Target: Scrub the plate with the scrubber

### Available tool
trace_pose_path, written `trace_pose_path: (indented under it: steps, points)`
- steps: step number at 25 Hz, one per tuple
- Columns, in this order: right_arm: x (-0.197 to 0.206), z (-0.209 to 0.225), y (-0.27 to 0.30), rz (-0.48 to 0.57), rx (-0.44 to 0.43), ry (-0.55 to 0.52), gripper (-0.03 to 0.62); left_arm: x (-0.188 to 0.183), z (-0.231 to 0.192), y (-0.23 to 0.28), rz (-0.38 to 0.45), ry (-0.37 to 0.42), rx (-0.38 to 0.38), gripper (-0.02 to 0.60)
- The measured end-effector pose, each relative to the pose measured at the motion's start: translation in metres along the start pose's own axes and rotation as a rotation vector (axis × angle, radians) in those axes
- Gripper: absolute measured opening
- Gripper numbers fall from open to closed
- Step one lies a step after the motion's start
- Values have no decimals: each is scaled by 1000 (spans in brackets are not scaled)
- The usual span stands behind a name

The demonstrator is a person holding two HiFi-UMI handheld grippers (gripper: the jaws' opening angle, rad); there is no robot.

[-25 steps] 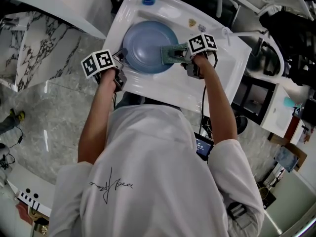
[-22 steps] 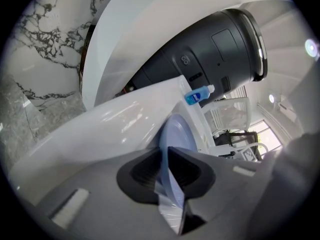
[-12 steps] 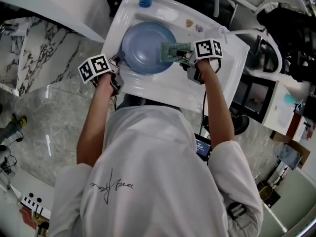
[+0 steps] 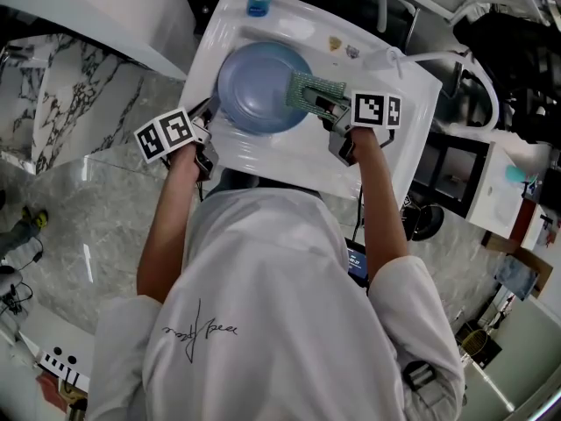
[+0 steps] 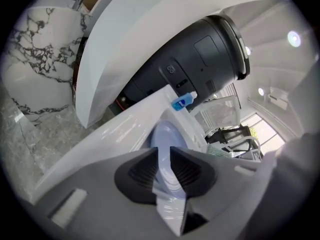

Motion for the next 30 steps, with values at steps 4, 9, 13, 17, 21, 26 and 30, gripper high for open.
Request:
trace_pose_path:
  steps: [4, 9, 13, 17, 21, 26, 30]
  points:
    - [-1, -16, -15, 105, 35, -78, 63, -3, 14, -11, 17, 64, 16, 130]
    - [-4, -31, -36, 188, 119, -220, 63, -8, 33, -24, 39, 168, 31, 129]
    - [1, -43, -50, 242, 138, -251, 63, -11, 41, -31, 66, 267, 19, 129]
    - [7, -54, -61, 306, 156, -292, 63, -13, 48, -37, 80, 331, 22, 129]
    - [15, -70, -70, 362, 178, -360, 63, -17, 62, -49, 120, 396, 32, 124]
    - [23, -89, -82, 440, 196, -441, 63, -25, 82, -68, 218, 504, 29, 79]
    - [32, -103, -92, 497, 190, -486, 63, -22, 95, -80, 259, 553, 50, 64]
Point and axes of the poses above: the fingertips, and each gripper's own axes: y forward along the fingers, z to its right, x out of its underside, the point moved 8 cm from there along -y, backward along the fingers, and after that the axes turned 1 degree about -x, right-handed, at the moved point
